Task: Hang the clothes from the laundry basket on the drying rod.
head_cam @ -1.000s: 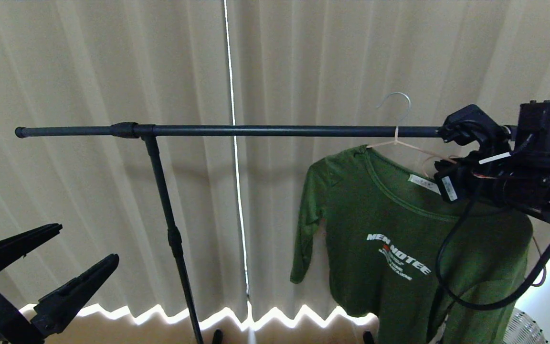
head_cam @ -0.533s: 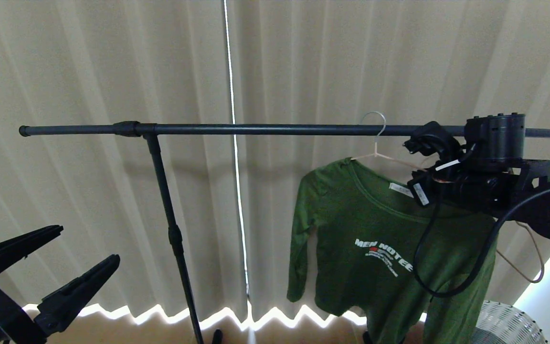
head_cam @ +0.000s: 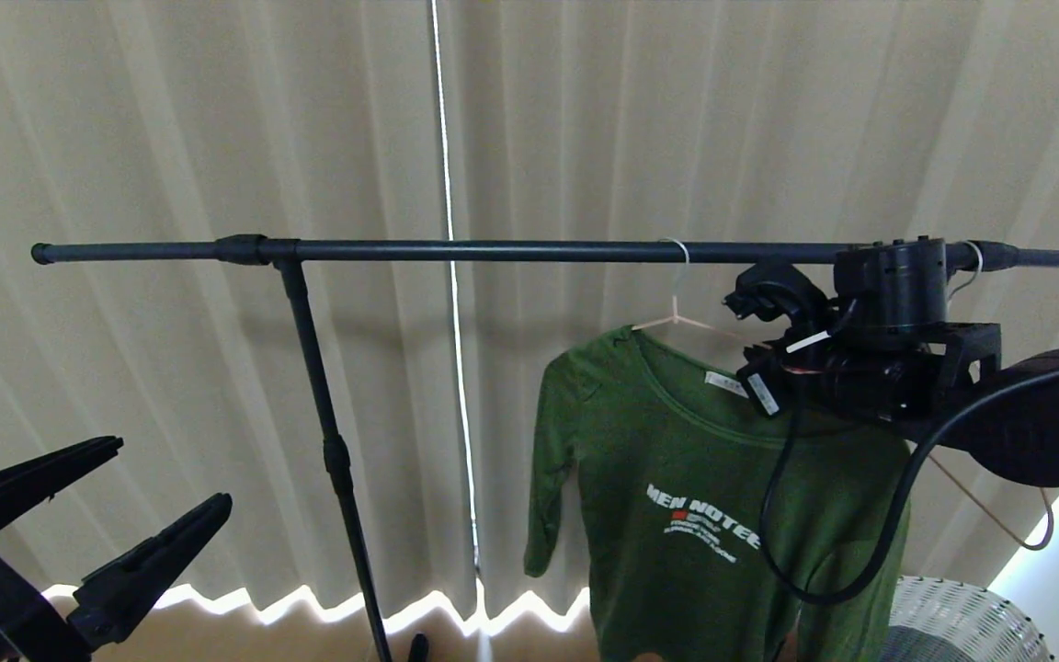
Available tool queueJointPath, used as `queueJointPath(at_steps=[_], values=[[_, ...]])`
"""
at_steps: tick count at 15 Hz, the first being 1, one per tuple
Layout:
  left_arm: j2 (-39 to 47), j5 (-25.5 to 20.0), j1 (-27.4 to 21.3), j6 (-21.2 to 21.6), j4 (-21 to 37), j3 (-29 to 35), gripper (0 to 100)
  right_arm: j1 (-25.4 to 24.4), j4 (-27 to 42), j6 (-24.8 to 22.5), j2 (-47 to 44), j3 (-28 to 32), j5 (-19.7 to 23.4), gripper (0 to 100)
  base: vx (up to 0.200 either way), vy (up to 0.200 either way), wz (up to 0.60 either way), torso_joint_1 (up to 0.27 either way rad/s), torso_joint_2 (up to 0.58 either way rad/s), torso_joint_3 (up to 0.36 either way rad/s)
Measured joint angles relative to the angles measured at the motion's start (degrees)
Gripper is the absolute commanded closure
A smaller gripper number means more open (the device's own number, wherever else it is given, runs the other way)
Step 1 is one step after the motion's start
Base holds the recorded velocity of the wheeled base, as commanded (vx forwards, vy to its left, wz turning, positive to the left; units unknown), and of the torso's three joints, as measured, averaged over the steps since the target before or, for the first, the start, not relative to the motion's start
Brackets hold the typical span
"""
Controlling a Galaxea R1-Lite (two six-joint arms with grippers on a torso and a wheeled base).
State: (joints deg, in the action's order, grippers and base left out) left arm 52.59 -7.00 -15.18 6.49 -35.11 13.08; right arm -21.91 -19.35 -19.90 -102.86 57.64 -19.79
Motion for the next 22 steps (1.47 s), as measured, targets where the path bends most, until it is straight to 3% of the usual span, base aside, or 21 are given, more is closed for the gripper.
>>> queueJointPath(at_steps=[4, 9, 15, 19, 22], values=[[0.0, 0.0, 0.0, 0.0, 0.0, 0.0, 0, -1.9, -2.1, 2.3, 0.5, -1.4, 0.3, 0, 0.0, 0.0, 0.0, 0.0, 0.0, 0.0], [0.3, 0.0, 0.0, 0.1, 0.0, -0.2, 0, -3.5, -12.1, 4.3, 1.7, -6.7, 1.5, 0, 0.0, 0.0, 0.0, 0.0, 0.0, 0.0], [1.4, 0.0, 0.0, 0.1, 0.0, -0.4, 0, -3.6, -13.7, 4.3, 7.6, -12.7, 3.1, 0, 0.0, 0.0, 0.0, 0.0, 0.0, 0.0], [1.6, 0.1, 0.2, 0.2, -0.1, -0.6, 0, -2.3, -13.2, 4.0, 19.8, -23.3, 2.5, 0, 0.0, 0.0, 0.0, 0.0, 0.0, 0.0], [1.5, 0.1, 4.9, 1.0, -0.1, -1.8, 0, 1.9, -13.2, 3.6, 29.7, -32.1, 2.5, 0, -0.067, 0.0, 0.0, -0.001, 0.0, 0.001]])
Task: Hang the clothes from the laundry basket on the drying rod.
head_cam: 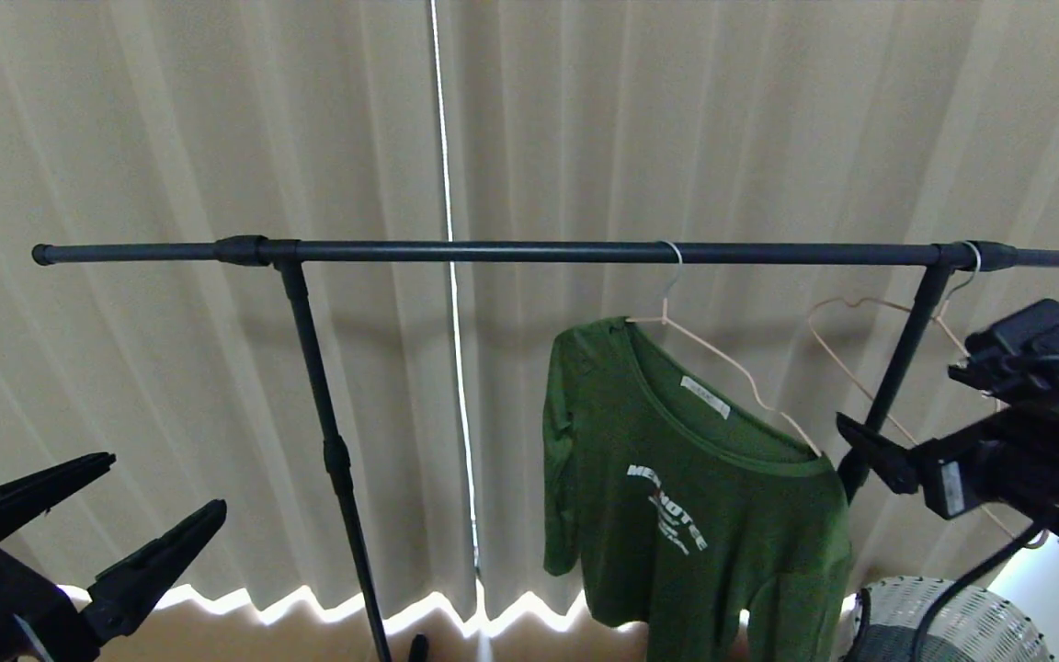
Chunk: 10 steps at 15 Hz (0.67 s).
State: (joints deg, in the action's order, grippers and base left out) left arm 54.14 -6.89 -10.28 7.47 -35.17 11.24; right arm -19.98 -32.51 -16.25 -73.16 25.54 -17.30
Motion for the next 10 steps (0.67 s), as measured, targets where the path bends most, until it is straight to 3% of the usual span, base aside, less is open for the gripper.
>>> queueJointPath(at_steps=[4, 10], values=[[0.0, 0.0, 8.0, 4.0, 0.1, -2.8, 0, 4.3, -0.6, -0.1, 8.6, -8.6, 0.3, 0, -0.2, 0.0, 0.0, 0.004, 0.0, -0.001], [1.7, -0.1, 9.1, 4.9, 0.0, -4.2, 0, 7.1, -0.4, 0.0, 12.1, -13.6, 0.3, 0, -0.2, 0.0, 0.0, 0.002, 0.0, 0.0]])
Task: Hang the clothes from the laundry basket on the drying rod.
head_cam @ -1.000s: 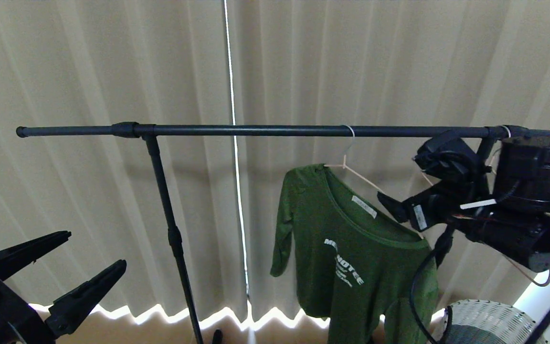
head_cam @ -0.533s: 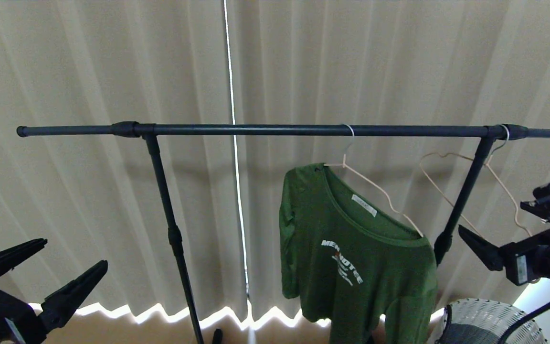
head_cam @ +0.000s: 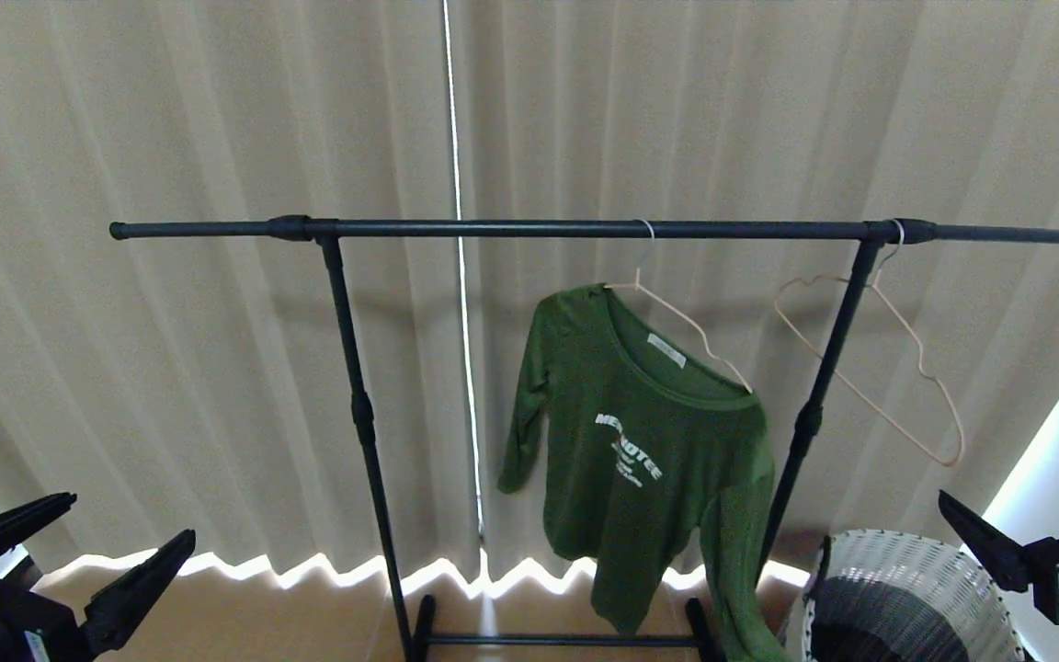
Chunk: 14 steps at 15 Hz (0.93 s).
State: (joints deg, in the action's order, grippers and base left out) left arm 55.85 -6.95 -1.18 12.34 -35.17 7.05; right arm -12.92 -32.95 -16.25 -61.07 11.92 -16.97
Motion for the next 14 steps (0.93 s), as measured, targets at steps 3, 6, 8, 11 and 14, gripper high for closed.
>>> queueJointPath(at_steps=[3, 6, 8, 11, 14], values=[[1.0, -0.1, -0.4, 0.1, 0.1, -0.7, 0, 0.4, -0.2, 0.2, 0.2, -1.1, 0.1, 0, -0.2, 0.0, 0.0, 0.002, 0.0, -0.001], [1.8, -0.1, -0.9, 0.1, 0.0, -1.3, 0, 0.5, -0.1, 0.3, 0.2, -1.4, 0.1, 0, -0.133, 0.0, 0.0, 0.0, 0.0, 0.002], [2.4, -0.1, -1.8, 0.0, 0.1, -2.0, 0, 0.5, 0.2, 0.3, -0.1, -2.6, 0.3, 0, 0.0, 0.0, 0.0, 0.0, 0.0, 0.0], [2.5, -0.1, -3.7, 0.0, 0.0, -2.6, 0, 0.5, -0.1, 2.0, -1.7, -4.8, 0.4, 0, 0.0, 0.0, 0.0, 0.0, 0.0, 0.0], [2.7, -0.1, -4.4, 0.1, 0.0, -1.2, 0, 0.5, -0.2, 3.3, -2.6, -5.3, 0.5, 0, 0.0, 0.0, 0.0, 0.0, 0.0, 0.0]])
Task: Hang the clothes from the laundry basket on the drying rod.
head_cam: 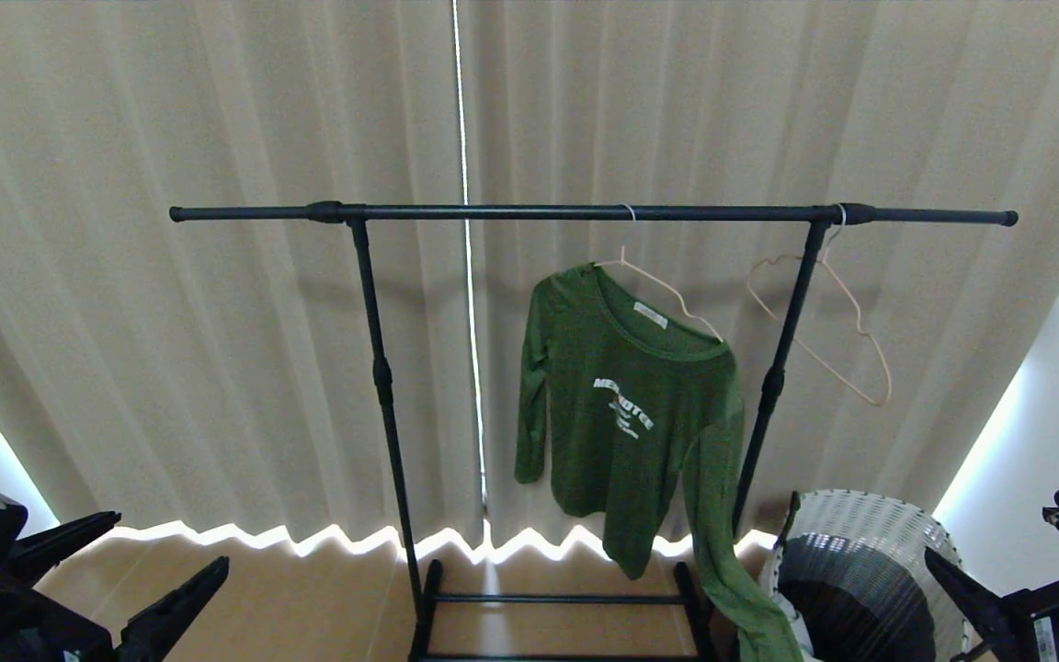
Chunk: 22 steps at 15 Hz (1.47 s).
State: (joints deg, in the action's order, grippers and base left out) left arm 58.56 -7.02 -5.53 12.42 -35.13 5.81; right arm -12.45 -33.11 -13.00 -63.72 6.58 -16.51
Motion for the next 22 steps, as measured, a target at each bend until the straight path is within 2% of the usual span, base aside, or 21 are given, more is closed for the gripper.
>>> queueJointPath(at_steps=[8, 14, 22], values=[[-0.5, 0.0, -3.9, 1.0, 0.0, 0.0, 0, -0.1, 0.1, 0.1, 0.6, -1.8, -0.5, 0, 0.0, 0.0, 0.0, 0.0, 0.0, 0.0], [-0.3, 0.0, -4.2, 0.8, 0.0, 0.6, 0, -0.1, 0.5, 0.1, 0.9, -2.0, -0.5, 0, 0.0, 0.0, 0.0, -0.011, 0.02, 0.013], [-0.4, 0.0, -4.4, 1.1, 0.0, 0.0, 0, -0.1, 0.5, 0.1, 0.9, -2.0, -0.7, 0, 0.0, 0.0, 0.0, -0.215, 0.45, 0.233]])
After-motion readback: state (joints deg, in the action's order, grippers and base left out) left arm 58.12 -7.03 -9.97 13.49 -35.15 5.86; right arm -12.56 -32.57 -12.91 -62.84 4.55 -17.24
